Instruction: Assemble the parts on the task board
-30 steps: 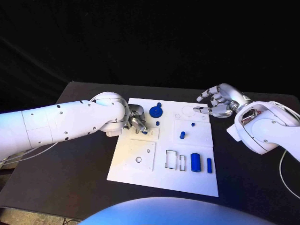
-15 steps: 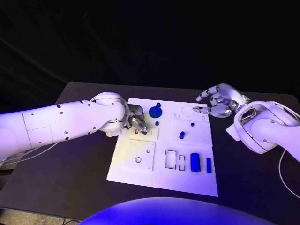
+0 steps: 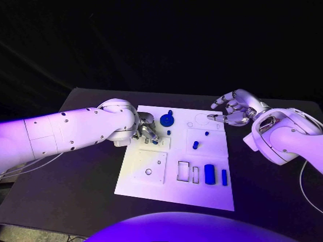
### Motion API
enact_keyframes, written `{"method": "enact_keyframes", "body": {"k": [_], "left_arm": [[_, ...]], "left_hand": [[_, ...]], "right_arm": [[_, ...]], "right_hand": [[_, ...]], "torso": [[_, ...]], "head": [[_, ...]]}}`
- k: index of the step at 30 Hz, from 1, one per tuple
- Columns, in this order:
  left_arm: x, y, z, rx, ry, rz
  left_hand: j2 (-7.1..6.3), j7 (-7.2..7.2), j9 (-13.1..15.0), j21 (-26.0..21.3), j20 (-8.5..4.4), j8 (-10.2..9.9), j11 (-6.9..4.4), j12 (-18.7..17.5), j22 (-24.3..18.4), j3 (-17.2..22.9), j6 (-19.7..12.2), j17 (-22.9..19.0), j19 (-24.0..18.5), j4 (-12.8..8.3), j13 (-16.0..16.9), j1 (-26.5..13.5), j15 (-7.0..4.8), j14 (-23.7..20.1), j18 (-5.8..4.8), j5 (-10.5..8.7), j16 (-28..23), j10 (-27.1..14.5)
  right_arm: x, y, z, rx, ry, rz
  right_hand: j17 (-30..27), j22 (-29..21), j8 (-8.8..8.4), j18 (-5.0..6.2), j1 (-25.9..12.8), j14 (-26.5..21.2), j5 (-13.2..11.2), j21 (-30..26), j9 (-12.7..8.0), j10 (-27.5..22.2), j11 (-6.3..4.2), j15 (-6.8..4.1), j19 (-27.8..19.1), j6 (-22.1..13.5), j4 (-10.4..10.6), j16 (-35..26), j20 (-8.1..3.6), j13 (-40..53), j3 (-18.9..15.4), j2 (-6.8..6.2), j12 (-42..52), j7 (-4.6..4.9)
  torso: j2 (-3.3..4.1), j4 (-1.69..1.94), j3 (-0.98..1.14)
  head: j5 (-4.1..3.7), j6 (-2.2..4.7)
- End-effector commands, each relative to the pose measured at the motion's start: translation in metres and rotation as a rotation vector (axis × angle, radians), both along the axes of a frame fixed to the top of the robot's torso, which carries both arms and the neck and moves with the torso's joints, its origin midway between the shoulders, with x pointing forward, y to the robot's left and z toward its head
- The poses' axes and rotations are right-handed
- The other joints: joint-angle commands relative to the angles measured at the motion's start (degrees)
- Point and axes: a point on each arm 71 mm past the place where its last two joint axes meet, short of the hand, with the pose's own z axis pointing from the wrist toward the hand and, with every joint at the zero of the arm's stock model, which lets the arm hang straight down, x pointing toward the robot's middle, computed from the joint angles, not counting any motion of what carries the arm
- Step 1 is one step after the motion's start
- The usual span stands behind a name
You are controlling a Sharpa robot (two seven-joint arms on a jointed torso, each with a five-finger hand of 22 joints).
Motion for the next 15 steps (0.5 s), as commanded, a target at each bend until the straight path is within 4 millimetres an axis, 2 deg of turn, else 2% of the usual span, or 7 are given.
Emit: {"method": "enact_keyframes", "body": {"k": [1,9,15], "left_arm": [[-0.003,-0.0047,-0.0023,-0.011,0.027,-0.021],[-0.0026,-0.0047,-0.0026,-0.009,0.03,-0.022],[-0.002,-0.0041,-0.0028,-0.008,0.028,-0.019]], "left_hand": [[0.04,0.08,0.1,-0.4,-0.06,-0.4,-0.09,0.2,-0.1,-1.7,0.5,0.1,0.4,0.7,0.1,-0.6,-0.28,2.2,-1.09,-0.26,0.2,0.4],[-0.13,0.13,0.3,-0.5,-0.04,-0.8,-0.03,0.2,-0.1,-5.4,0.8,0.0,0.4,2.3,0.3,-0.9,-0.24,2.2,-1.1,-0.34,0.2,0.4],[-0.13,0.15,0.4,-0.5,-0.04,-1.0,-0.02,0.2,-0.1,-6.6,0.9,0.1,0.5,2.9,0.3,-0.9,-0.23,2.2,-1.1,-0.29,0.2,0.3]], "right_arm": [[-0.0004,0.0006,0.0005,-0.005,-0.01,0.006],[-0.0003,0.0004,0.0005,-0.005,-0.011,0.005],[-0.0002,0.0004,0.0004,-0.005,-0.011,0.005]], "right_hand": [[6.8,0.0,0.34,0.93,-0.5,4.2,0.2,-0.2,0.0,-0.4,-0.01,0.01,-0.3,-0.3,0.0,-0.4,-0.09,4.1,-0.3,-0.26,-0.4,0.07],[6.8,0.0,0.42,0.92,-0.9,4.2,0.1,-0.3,0.0,-0.4,-0.02,0.0,-0.3,-0.3,0.0,-0.4,-0.1,4.1,-0.5,-0.24,-0.4,0.06],[6.7,-0.1,0.57,0.94,-1.5,4.2,0.1,-0.4,0.0,-0.5,-0.03,-0.01,-0.3,-0.4,0.0,-0.4,-0.12,4.0,-0.8,-0.22,-0.5,0.04]], "torso": [[-0.02,-0.01,0.02],[-0.02,-0.02,0.07],[-0.03,-0.04,0.07]], "head": [[-0.05,-0.07],[-0.1,-0.09],[-0.07,-0.06]]}}
